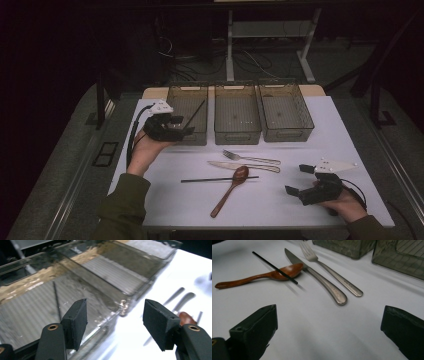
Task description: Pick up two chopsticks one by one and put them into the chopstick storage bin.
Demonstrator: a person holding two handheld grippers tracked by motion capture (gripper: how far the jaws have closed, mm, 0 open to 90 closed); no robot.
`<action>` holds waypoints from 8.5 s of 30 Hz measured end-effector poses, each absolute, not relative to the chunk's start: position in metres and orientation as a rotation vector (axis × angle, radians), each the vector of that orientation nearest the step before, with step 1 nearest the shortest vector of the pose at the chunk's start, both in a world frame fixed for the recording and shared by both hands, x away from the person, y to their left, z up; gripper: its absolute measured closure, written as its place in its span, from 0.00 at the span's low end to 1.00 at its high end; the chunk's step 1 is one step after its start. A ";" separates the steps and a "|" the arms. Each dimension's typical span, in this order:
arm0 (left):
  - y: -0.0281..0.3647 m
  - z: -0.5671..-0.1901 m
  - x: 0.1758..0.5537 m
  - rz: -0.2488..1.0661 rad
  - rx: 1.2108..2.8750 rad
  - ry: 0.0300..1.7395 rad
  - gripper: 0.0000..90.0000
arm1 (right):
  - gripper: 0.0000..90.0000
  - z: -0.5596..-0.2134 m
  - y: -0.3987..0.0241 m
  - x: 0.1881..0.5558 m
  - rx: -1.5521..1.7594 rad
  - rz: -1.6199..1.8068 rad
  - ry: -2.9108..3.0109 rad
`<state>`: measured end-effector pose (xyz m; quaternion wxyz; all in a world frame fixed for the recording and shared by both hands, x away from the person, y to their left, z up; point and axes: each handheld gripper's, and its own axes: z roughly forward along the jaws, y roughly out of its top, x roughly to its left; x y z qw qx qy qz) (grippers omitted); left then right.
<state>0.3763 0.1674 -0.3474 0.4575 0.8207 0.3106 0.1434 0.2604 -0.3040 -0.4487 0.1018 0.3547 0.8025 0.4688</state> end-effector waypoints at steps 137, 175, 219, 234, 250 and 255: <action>0.125 -0.387 0.313 0.081 2.159 0.642 0.95 | 0.00 -0.446 -0.299 0.256 1.006 1.389 2.397; 0.157 -0.321 0.418 0.315 2.096 0.952 0.95 | 0.00 -0.445 -0.303 0.257 1.042 1.392 2.376; 0.172 -0.362 0.480 0.437 2.034 1.155 0.59 | 0.00 -0.445 -0.304 0.257 1.030 1.399 2.379; 0.147 -0.326 0.440 0.368 2.056 0.941 0.33 | 0.00 -0.445 -0.304 0.257 1.032 1.394 2.379; 0.127 -0.332 0.380 0.317 2.084 0.815 0.26 | 0.00 -0.445 -0.304 0.256 1.032 1.392 2.379; 0.124 -0.342 0.362 0.297 2.077 0.796 0.27 | 0.00 -0.445 -0.304 0.256 1.033 1.390 2.380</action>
